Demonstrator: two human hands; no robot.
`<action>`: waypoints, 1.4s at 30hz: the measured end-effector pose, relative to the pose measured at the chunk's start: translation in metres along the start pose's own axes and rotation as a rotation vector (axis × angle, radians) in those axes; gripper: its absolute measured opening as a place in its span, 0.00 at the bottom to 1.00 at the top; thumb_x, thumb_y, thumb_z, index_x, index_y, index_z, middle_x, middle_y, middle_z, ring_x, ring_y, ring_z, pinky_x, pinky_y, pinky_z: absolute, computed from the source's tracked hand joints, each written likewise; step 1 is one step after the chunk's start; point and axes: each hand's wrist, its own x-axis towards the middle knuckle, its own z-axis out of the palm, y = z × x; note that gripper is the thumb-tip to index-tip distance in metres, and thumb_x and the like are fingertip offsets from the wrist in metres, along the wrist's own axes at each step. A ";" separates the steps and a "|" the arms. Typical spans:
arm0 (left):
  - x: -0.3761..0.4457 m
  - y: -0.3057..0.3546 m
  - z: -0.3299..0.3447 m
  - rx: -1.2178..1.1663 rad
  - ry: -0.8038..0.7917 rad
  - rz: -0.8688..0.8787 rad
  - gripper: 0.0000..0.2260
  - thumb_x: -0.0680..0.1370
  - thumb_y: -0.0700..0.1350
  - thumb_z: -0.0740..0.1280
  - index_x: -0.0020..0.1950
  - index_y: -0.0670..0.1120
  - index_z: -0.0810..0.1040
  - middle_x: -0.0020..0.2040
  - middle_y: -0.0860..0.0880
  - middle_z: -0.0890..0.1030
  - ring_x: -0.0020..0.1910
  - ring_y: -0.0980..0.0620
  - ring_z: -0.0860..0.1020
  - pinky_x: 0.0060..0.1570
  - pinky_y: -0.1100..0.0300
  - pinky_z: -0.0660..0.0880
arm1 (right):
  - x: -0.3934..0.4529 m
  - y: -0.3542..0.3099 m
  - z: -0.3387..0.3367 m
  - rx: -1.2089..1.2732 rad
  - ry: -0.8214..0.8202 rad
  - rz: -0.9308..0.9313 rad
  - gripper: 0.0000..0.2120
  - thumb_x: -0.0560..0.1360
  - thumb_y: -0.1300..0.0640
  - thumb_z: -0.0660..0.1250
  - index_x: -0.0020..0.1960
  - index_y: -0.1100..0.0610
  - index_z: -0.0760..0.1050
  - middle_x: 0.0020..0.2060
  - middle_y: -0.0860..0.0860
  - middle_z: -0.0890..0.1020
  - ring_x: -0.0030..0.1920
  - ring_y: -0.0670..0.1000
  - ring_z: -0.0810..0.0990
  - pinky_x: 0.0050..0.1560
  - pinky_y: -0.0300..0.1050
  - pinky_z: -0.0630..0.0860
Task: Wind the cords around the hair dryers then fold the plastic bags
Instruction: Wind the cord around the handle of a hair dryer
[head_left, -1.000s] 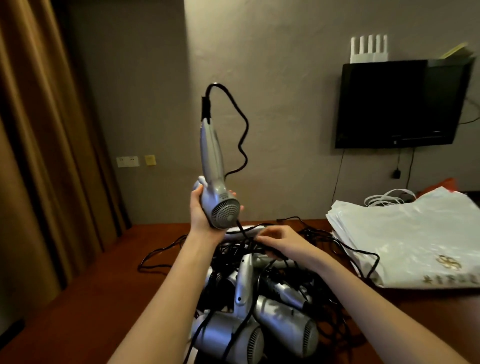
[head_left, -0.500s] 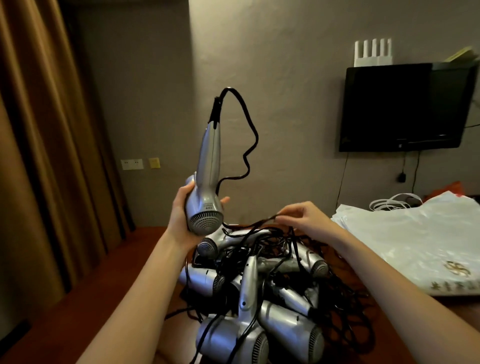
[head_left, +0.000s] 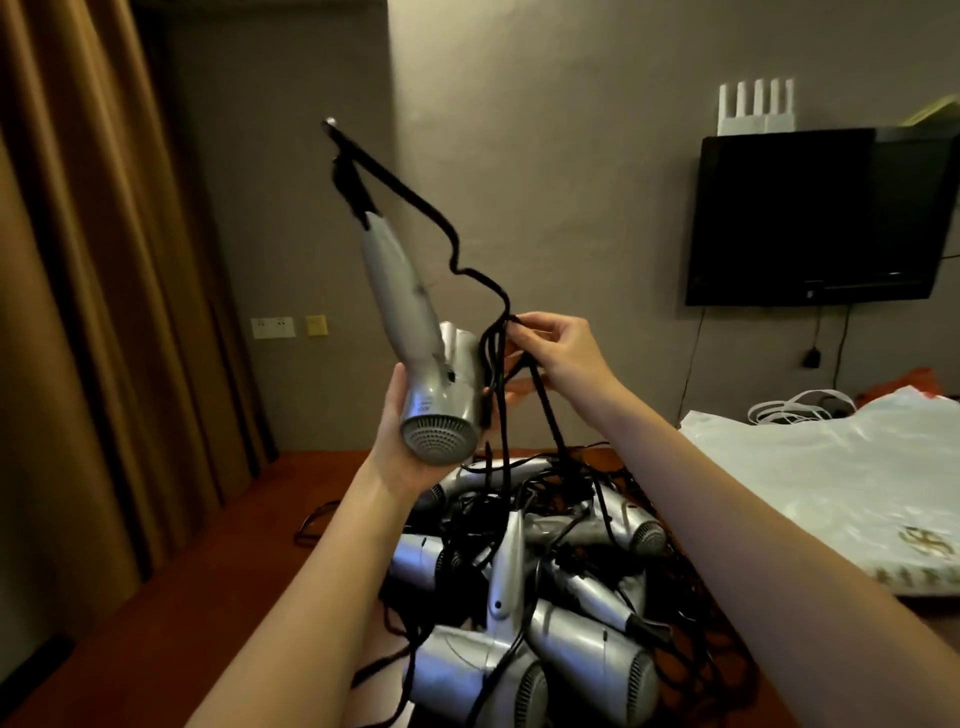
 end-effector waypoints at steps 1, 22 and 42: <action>-0.002 -0.001 0.000 0.052 0.012 -0.013 0.30 0.68 0.62 0.71 0.59 0.40 0.82 0.54 0.39 0.82 0.51 0.42 0.82 0.47 0.50 0.82 | -0.001 0.009 -0.001 -0.006 0.001 0.002 0.05 0.78 0.60 0.65 0.50 0.61 0.78 0.37 0.54 0.81 0.32 0.46 0.81 0.28 0.44 0.80; -0.009 0.020 0.008 0.008 0.250 0.274 0.18 0.78 0.57 0.60 0.47 0.43 0.80 0.42 0.45 0.79 0.42 0.49 0.79 0.44 0.61 0.79 | -0.098 0.112 0.015 0.247 -0.672 0.646 0.06 0.79 0.57 0.64 0.50 0.57 0.79 0.37 0.55 0.82 0.35 0.51 0.80 0.40 0.42 0.78; 0.007 -0.003 -0.054 0.566 0.815 0.197 0.24 0.74 0.51 0.72 0.65 0.39 0.73 0.56 0.37 0.81 0.46 0.42 0.81 0.49 0.48 0.80 | 0.017 0.066 -0.099 -1.577 -0.066 0.225 0.13 0.78 0.55 0.63 0.60 0.50 0.79 0.56 0.52 0.82 0.60 0.56 0.77 0.61 0.54 0.70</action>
